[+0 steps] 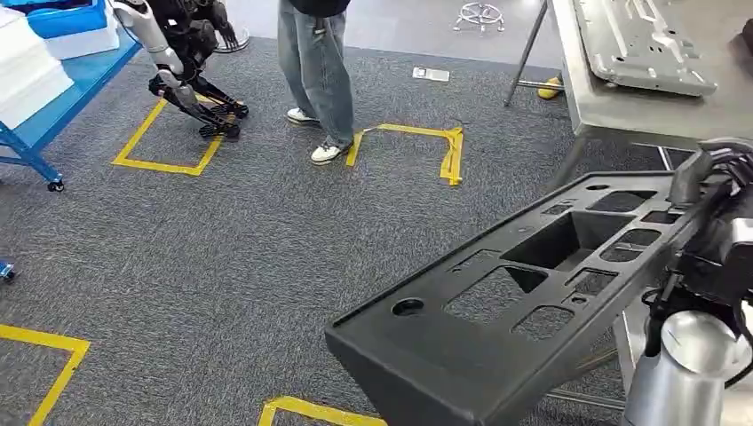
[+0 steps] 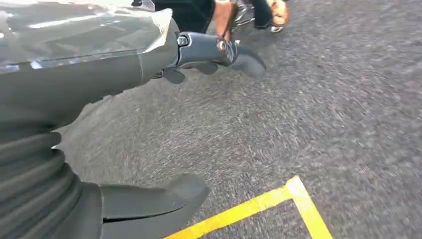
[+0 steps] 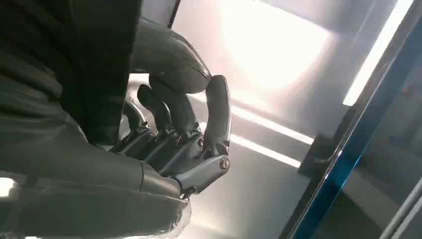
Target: Take the parts from the cabinet and place them on the table.
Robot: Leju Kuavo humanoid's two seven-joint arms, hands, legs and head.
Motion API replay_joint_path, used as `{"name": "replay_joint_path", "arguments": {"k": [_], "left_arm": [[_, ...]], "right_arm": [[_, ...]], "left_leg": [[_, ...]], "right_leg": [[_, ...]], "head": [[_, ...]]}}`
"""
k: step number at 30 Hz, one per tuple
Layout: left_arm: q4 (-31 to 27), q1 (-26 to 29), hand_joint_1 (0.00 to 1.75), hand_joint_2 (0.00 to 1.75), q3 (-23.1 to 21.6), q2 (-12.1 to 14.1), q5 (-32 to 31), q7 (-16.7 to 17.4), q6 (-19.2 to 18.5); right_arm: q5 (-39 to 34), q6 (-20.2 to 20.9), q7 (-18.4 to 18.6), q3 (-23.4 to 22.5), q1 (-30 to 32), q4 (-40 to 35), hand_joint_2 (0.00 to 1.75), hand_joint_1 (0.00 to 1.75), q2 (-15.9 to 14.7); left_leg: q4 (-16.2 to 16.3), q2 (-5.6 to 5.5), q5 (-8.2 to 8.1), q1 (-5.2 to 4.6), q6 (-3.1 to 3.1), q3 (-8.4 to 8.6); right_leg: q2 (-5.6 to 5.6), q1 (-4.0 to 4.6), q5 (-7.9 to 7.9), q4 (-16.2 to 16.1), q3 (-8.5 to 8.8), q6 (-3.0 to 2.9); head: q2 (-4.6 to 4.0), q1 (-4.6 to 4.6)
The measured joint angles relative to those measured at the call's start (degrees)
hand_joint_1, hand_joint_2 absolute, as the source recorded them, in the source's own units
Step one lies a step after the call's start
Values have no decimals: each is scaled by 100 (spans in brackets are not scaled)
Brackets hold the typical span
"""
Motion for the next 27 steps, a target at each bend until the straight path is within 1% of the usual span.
{"name": "replay_joint_path", "arguments": {"k": [1,2,3,4,5,6,7,8,9,10,11,12,13,14,15,16,17,18,19,20,21,22,23,24,25,26,27], "left_arm": [[-2,-5,0,175,-13,15,-44,-19,-33],[-2,6,0,175,-20,13,-85,-37,-52],[-2,14,0,175,-31,15,-118,-46,-87],[-2,21,0,175,-57,22,-157,-52,-98],[-2,26,0,175,-74,26,-177,-61,-111],[-2,38,0,175,-90,37,-214,-63,-133],[-2,43,0,175,-113,41,-240,-70,-151],[-7,43,0,175,-142,50,-264,-81,-166],[-15,42,0,175,-162,55,-277,-96,-201],[-24,45,0,175,-173,63,-288,-107,-210],[-28,48,0,175,-197,72,-306,-120,-219],[-33,39,0,175,-214,77,-321,-129,-218],[-37,30,0,175,-236,79,-326,-140,-218],[-42,31,0,175,-243,79,-326,-142,-218],[-42,28,0,175,-247,72,-326,-146,-218],[-48,16,0,175,-251,74,-326,-149,-218],[-50,21,0,175,-262,83,-326,-151,-218],[-50,28,0,175,-273,88,-326,-151,-218],[-50,33,0,175,-284,87,-328,-151,-218],[-50,32,0,175,-295,90,-332,-153,-225],[-50,31,0,175,-299,92,-336,-160,-245],[-50,29,0,175,-306,96,-343,-164,-273],[-50,27,0,175,-321,96,-345,-168,-299],[-50,24,0,175,-334,96,-352,-170,-319],[-50,23,0,175,-341,96,-361,-179,-332],[-55,23,0,175,-345,105,-363,-186,-337],[-57,22,0,175,-345,107,-363,-190,-334]], "right_arm": [[39,-4,35,-126,48,-96,175,155,-6],[88,-7,88,-247,81,-185,175,155,-6],[118,0,131,-350,130,-250,175,155,-7],[146,11,170,-493,199,-315,175,155,-15],[186,35,214,-633,263,-355,175,155,-39],[221,61,249,-781,317,-383,175,155,-80],[234,81,275,-953,366,-403,175,155,-144],[271,120,317,-1122,396,-427,175,155,-207],[321,148,339,-1249,406,-438,175,155,-268],[374,171,368,-1362,405,-438,175,155,-330],[418,190,396,-1473,389,-438,175,155,-396],[426,201,402,-1541,408,-440,175,155,-444],[433,210,416,-1624,416,-447,175,155,-514],[437,223,422,-1693,439,-449,175,155,-555],[455,227,429,-1744,441,-449,175,155,-595],[468,229,435,-1791,460,-449,175,155,-636],[477,234,435,-1820,427,-449,175,155,-667],[483,236,435,-1829,419,-449,175,155,-671],[507,236,440,-1838,433,-449,175,155,-671],[536,236,466,-1847,440,-447,175,155,-671],[566,236,501,-1868,440,-444,175,155,-678],[597,236,523,-1899,439,-444,175,155,-704],[621,234,558,-1940,435,-444,175,155,-754],[623,234,582,-1987,423,-444,175,155,-804],[623,234,608,-2030,403,-444,175,155,-861],[623,234,627,-2074,356,-436,175,155,-913],[621,234,645,-2100,350,-433,175,155,-936]], "left_leg": [[156,-277,-135,27,-34,-39],[562,-496,-405,45,-39,-208],[1004,-598,-636,46,-45,-406],[1493,-651,-848,47,-57,-637],[1808,-670,-931,48,-61,-796],[1851,-674,-872,49,-59,-830],[1615,-682,-663,60,-52,-733],[1174,-717,-386,77,-38,-523],[673,-821,-125,91,-21,-282],[279,-1134,41,123,-1,-100],[97,-1318,-8,146,1,-48],[132,-1206,-22,114,-2,-53],[126,-1159,-33,84,33,-71],[118,-1081,-17,59,66,-57],[53,-987,32,81,127,-39],[14,-893,66,85,176,-14],[6,-822,69,80,218,-13],[6,-727,68,67,223,-16],[6,-633,62,55,229,-19],[8,-548,59,47,233,-26],[9,-470,57,43,231,-25],[10,-391,48,43,224,-22],[10,-322,37,43,217,-11],[11,-261,22,45,196,6],[13,-210,4,40,170,31],[27,-156,-39,-18,116,40],[23,-122,-45,-19,100,48]], "right_leg": [[64,-25,1,-2,-2,-24],[110,-31,10,-1,-5,-94],[161,-30,5,-1,-7,-104],[229,-23,5,0,-10,-104],[291,-18,5,0,-11,-104],[362,-19,6,2,-8,-103],[439,-24,7,7,-4,-98],[522,-34,9,14,3,-91],[593,-37,12,22,10,-84],[658,-46,17,30,-6,-72],[730,29,20,87,-46,-27],[796,-11,49,54,-93,17],[881,-33,72,40,-113,66],[958,-53,103,8,-123,128],[1038,0,124,-1,-154,178],[688,-39,60,124,-242,143],[409,-9,-89,391,-379,102],[289,-1,-295,876,-607,73],[245,-5,-477,1367,-836,63],[227,-14,-590,1741,-1008,74],[218,-23,-597,1864,-1057,110],[206,-34,-521,1693,-949,161],[164,-41,-367,1265,-692,220],[65,-48,-191,684,-346,271],[-137,-45,-73,180,-32,289],[-278,33,-86,36,86,227],[-182,40,-63,30,56,171]], "head": [[0,0],[0,-4],[0,-4],[0,-9],[0,-5],[0,-7],[0,-7],[0,-4],[0,-7],[0,-11],[0,-7],[0,-7],[0,-9],[0,-18],[0,-9],[0,-11],[0,37],[0,33],[0,37],[0,35],[0,35],[0,35],[0,35],[0,37],[0,37],[0,33],[0,24]]}}
